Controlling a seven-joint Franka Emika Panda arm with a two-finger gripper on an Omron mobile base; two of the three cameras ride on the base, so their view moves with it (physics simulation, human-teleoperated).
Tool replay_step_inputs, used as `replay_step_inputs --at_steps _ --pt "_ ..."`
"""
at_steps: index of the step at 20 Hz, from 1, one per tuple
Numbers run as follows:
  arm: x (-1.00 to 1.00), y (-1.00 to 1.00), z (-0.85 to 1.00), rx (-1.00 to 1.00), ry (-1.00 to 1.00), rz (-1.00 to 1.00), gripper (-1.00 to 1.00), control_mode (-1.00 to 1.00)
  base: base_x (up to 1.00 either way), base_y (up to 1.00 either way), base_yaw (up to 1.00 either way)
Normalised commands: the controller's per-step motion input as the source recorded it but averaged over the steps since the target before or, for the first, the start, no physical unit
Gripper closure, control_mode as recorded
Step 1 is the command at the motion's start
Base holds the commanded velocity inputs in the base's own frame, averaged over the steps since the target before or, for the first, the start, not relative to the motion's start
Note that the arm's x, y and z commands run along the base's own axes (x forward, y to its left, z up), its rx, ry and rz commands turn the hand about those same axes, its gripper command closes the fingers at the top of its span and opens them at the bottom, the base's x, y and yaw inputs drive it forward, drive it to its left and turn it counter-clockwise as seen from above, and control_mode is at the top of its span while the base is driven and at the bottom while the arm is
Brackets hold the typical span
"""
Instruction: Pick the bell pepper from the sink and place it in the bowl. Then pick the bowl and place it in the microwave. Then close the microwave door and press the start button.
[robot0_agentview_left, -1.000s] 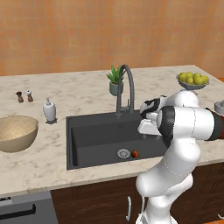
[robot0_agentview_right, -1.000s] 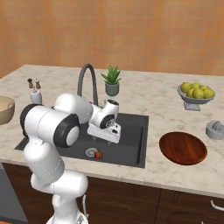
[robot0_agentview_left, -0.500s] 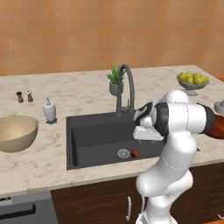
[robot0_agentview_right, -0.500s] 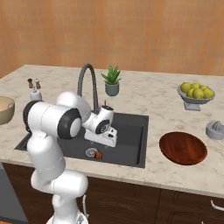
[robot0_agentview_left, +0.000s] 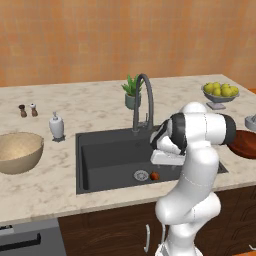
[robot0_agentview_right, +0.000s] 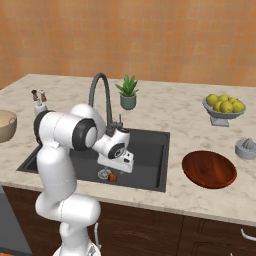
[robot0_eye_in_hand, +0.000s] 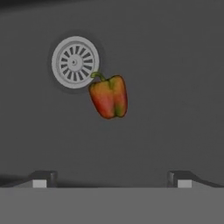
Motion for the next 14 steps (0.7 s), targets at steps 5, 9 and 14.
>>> replay_step_inputs --at_steps 5,9,14 --pt "0.24 0.0 -0.23 0.0 0.0 0.0 -1.0 -1.0 0.0 0.0 0.0" --pt "0.31 0.0 -0.21 0.0 0.0 0.0 -1.0 -1.0 0.0 0.0 0.0" --pt "0.0 0.22 -0.3 0.0 0.0 0.05 -1.0 -1.0 0.0 0.0 0.0"
